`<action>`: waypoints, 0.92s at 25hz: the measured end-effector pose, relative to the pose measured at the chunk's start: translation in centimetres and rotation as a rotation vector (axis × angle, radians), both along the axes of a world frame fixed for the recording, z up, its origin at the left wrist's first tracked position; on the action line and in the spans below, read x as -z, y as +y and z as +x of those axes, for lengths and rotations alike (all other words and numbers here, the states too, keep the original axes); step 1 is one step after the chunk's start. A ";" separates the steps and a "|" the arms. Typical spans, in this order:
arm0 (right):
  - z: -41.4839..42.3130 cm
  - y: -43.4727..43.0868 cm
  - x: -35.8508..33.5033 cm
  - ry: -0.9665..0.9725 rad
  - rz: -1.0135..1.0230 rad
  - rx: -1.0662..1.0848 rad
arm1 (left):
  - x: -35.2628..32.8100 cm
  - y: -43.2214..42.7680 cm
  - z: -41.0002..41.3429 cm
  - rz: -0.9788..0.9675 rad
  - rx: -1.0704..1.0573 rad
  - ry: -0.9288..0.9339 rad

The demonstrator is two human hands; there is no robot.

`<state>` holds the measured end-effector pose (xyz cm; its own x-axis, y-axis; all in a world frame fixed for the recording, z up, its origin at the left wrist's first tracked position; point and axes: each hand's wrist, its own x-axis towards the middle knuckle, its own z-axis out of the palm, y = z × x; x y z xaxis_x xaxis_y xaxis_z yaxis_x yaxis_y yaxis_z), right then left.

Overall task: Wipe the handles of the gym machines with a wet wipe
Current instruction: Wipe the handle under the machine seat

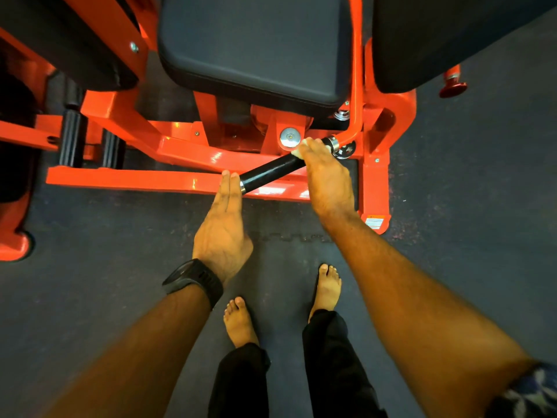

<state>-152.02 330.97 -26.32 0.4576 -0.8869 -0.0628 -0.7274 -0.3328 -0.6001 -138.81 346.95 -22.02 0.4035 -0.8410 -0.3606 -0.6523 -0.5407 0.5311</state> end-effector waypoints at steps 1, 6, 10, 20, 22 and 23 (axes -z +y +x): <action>0.5 -0.5 0.3 0.045 0.010 0.021 | 0.1 0.0 0.1 -0.006 -0.007 0.002; 3.6 3.3 -2.6 0.126 -0.227 -0.467 | 0.6 0.1 -0.1 -0.020 -0.006 -0.006; 2.3 0.5 -2.6 0.220 -0.149 -0.257 | 0.7 0.2 -0.1 -0.044 0.012 0.000; 6.1 1.2 -3.7 0.294 -0.145 -0.757 | 1.6 0.4 -0.2 -0.036 0.018 -0.046; 5.7 -1.3 -4.1 0.384 -0.121 -0.703 | 1.3 0.3 -0.3 -0.025 0.015 -0.032; 5.3 -2.3 -3.9 0.429 -0.122 -0.641 | 1.2 0.3 -0.2 -0.022 0.023 -0.040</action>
<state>-146.70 328.68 -22.45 0.8408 -0.4695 -0.2695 -0.5310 -0.8121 -0.2418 -139.04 347.24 -23.23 0.3982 -0.8577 -0.3254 -0.6854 -0.5139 0.5159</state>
